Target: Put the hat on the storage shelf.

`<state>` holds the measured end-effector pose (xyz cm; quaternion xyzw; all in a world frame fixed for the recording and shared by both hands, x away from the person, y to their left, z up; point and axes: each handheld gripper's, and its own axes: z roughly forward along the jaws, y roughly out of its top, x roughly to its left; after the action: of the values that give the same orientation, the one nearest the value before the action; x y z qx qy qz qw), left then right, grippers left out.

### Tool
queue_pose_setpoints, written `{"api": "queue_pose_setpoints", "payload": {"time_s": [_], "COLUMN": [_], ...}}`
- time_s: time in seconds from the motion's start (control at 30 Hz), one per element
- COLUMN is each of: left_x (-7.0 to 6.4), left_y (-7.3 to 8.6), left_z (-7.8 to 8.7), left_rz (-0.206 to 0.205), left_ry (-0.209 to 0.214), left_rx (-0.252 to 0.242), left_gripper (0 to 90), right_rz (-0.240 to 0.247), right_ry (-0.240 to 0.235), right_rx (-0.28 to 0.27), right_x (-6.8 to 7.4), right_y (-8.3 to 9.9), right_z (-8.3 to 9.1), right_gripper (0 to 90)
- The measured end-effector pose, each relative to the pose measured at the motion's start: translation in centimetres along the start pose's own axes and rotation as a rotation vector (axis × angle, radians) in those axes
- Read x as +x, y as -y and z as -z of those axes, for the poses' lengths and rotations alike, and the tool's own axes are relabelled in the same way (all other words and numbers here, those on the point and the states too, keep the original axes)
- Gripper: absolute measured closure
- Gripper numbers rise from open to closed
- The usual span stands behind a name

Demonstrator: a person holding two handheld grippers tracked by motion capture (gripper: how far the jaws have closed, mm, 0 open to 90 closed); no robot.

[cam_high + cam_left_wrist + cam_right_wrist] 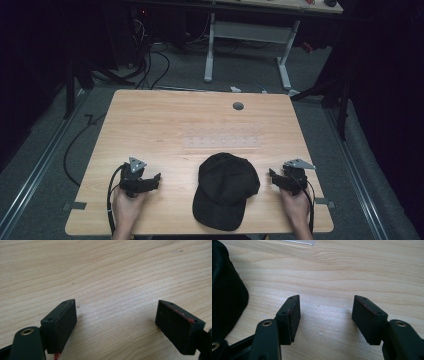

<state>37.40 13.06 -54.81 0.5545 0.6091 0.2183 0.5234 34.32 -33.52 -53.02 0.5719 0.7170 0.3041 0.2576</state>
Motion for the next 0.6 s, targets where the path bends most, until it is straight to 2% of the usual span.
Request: {"api": "queue_pose_setpoints", "payload": {"time_s": [0.33, 0.43, 0.47, 0.6], "left_x": [-0.01, -0.02, -0.02, -0.02], "left_y": [0.01, 0.01, 0.01, 0.01], "left_z": [0.00, 0.00, 0.00, 0.00], "left_rz": [0.001, 0.000, 0.001, 0.002], "left_ry": [-0.002, -0.003, -0.003, -0.003], "left_rx": [-0.001, -0.001, -0.001, -0.002], "left_gripper": [17.7, 17.7, 17.7, 17.7], "right_rz": [0.000, 0.006, 0.018, 0.019], "right_ry": [-0.002, -0.006, -0.017, -0.024], "right_rx": [0.003, 0.003, 0.008, 0.011], "right_x": [0.06, 0.09, 0.14, 0.17], "right_y": [0.02, 0.01, 0.00, -0.01], "right_z": [0.02, -0.01, -0.04, -0.04], "right_gripper": [38.5, 36.5, 32.9, 31.5]}}
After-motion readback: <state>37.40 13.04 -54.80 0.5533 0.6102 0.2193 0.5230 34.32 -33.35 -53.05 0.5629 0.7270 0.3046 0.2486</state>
